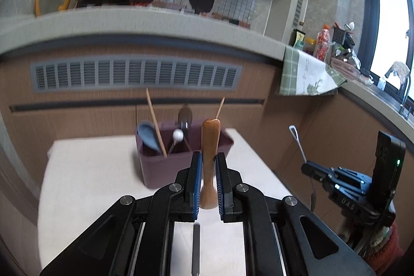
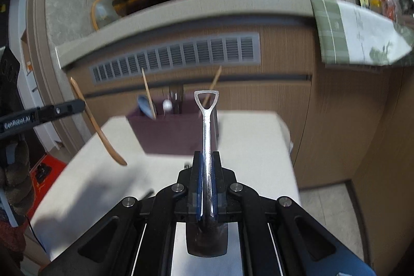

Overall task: Organize utensils
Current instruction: 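Lift the wooden spoon over the caddy with the left tool while the right tool carries the shovel-handled spoon, then release the wooden spoon into the caddy with the left tool while the right tool drops the shovel-handled spoon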

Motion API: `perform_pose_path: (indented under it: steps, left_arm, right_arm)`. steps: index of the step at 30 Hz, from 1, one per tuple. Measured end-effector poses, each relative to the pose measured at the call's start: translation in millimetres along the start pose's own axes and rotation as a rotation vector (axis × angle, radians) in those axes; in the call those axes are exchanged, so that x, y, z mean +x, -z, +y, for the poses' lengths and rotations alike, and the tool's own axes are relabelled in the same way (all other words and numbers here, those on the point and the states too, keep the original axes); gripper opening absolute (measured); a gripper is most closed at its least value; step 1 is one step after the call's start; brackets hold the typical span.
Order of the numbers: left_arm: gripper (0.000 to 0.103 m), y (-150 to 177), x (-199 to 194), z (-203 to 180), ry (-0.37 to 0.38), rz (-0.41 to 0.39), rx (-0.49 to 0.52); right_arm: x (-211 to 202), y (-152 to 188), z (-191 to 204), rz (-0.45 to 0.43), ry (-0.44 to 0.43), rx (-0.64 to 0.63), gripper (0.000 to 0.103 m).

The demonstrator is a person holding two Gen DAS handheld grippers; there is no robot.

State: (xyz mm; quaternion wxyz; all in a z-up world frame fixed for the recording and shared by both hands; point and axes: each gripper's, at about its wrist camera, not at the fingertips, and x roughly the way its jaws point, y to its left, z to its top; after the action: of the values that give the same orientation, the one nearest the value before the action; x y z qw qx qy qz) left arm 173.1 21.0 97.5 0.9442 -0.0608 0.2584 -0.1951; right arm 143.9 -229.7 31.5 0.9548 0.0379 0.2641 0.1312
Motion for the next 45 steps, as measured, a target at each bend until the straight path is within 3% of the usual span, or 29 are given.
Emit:
perform_pose_path:
  steps: [4, 10, 17, 20, 23, 30, 45]
  left_arm:
    - [0.011, -36.2, -6.8, -2.5, -0.014, -0.059, 0.014]
    - [0.011, -95.5, -12.1, 3.6, 0.024, -0.128, -0.083]
    - [0.011, -118.7, -6.6, 3.4, 0.001, -0.199, -0.064]
    - [0.011, -117.9, 4.7, 8.3, -0.019, -0.207, -0.058]
    - [0.011, -113.5, 17.3, 17.5, -0.04, -0.202, -0.066]
    - [0.011, -90.0, 58.5, 43.2, -0.092, -0.117, -0.09]
    - [0.011, -43.7, 125.5, 77.0, -0.053, 0.011, -0.191]
  right_arm:
    - [-8.4, -42.0, -4.9, -0.072, -0.002, 0.021, 0.006]
    - [-21.9, -110.7, -12.3, -0.188, -0.01, 0.032, 0.006]
    - [-22.8, -154.7, -7.1, -0.299, -0.104, 0.022, 0.006]
    - [-11.9, -158.9, -3.7, -0.328, -0.14, 0.021, 0.006]
    - [7.7, -158.9, 5.1, -0.341, -0.124, 0.005, 0.006]
    - [68.3, -142.7, 16.8, -0.314, -0.125, 0.025, 0.006]
    - [156.8, -102.5, 16.9, -0.232, -0.106, 0.069, 0.006]
